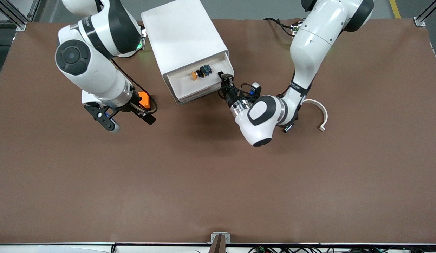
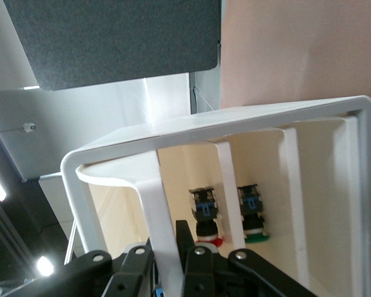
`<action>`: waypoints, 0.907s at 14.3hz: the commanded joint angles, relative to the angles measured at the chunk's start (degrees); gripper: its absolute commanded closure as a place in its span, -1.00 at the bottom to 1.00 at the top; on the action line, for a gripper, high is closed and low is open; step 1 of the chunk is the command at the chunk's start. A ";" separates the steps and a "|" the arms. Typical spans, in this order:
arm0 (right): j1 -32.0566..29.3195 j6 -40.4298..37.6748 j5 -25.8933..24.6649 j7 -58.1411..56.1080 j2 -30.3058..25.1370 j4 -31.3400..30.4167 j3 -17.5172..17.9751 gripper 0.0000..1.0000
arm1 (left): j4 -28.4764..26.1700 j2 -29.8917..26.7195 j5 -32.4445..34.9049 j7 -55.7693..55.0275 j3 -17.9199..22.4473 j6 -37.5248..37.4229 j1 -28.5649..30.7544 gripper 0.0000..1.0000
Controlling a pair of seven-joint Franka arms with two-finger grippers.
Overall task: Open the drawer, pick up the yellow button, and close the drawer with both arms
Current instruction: 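Pull the drawer open with the left gripper while the right gripper reaches in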
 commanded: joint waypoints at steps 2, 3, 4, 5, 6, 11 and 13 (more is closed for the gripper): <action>3.33 1.63 0.57 6.77 0.73 0.16 -0.55 -1.00 | -0.18 -0.37 -0.59 -1.10 0.03 -0.23 3.68 0.72; 4.38 2.24 0.57 8.35 1.26 0.16 -0.55 -1.00 | -0.18 -0.37 -0.59 -1.10 0.03 -0.23 4.47 0.70; 5.44 3.29 0.57 10.55 1.70 0.16 -0.55 -1.00 | -0.18 -0.37 -0.59 -1.01 0.03 -0.23 5.08 0.70; 6.66 4.26 0.57 12.83 1.88 0.16 -0.55 -1.00 | -0.18 -0.28 -0.59 -1.01 0.12 -0.23 5.70 0.70; 7.98 5.57 0.48 14.77 2.40 0.16 -0.55 -1.00 | -0.18 -0.28 -0.59 -1.01 0.12 -0.23 6.31 0.69; 13.61 11.11 -0.22 23.83 6.18 0.16 -0.64 -1.00 | -0.18 -0.28 -0.68 -1.10 0.12 -0.23 7.37 0.62; 15.11 12.96 -0.31 25.94 7.67 0.16 -0.64 -1.00 | -0.09 -0.36 -0.76 -0.75 0.03 -0.23 7.46 0.15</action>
